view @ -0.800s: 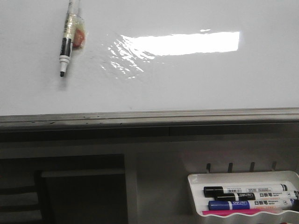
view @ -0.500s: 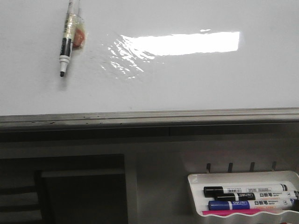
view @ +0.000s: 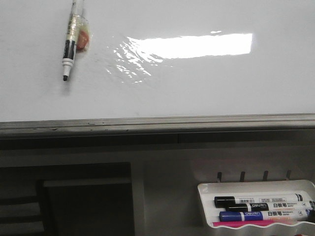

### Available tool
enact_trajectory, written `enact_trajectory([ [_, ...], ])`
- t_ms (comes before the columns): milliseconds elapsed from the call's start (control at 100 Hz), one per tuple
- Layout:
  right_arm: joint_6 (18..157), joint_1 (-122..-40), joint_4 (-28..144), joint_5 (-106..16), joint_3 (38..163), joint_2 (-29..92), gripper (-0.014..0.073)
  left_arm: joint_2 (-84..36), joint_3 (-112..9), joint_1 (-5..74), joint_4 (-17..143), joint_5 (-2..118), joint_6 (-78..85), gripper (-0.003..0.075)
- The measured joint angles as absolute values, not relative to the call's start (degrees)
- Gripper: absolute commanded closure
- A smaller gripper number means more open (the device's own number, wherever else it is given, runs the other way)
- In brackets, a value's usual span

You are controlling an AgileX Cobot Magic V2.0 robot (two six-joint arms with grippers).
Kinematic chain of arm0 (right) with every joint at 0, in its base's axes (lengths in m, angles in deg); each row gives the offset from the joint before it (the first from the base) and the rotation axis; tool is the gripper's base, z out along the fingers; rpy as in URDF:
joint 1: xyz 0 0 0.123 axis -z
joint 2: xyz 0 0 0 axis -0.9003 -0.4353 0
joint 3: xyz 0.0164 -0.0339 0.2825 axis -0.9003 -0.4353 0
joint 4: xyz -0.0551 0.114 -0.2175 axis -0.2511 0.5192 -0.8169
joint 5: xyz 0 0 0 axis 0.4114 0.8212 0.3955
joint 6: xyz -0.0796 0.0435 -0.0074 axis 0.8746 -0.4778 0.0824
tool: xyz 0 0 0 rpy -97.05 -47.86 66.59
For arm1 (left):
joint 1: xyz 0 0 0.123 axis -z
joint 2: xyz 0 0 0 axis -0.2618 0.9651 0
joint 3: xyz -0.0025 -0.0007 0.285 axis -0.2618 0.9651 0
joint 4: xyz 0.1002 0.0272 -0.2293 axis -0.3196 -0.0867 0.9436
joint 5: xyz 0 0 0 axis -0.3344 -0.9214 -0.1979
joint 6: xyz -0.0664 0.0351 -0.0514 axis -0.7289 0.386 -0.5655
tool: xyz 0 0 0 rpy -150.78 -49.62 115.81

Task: Write number 7 on whiteboard

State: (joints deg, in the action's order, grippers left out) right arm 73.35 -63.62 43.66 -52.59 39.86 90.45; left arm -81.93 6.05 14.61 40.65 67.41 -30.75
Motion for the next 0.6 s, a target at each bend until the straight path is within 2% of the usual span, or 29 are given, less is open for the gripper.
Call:
enact_trajectory([
  [330,73.4,-63.6,49.2,-52.6,39.9,90.4,0.0657,-81.9,6.0,14.6,43.2,67.4,-30.7,0.0741],
  [600,73.4,-63.6,67.3,-53.8,39.9,90.4,0.0657,-81.9,6.0,14.6,62.7,67.5,-30.7,0.0741],
])
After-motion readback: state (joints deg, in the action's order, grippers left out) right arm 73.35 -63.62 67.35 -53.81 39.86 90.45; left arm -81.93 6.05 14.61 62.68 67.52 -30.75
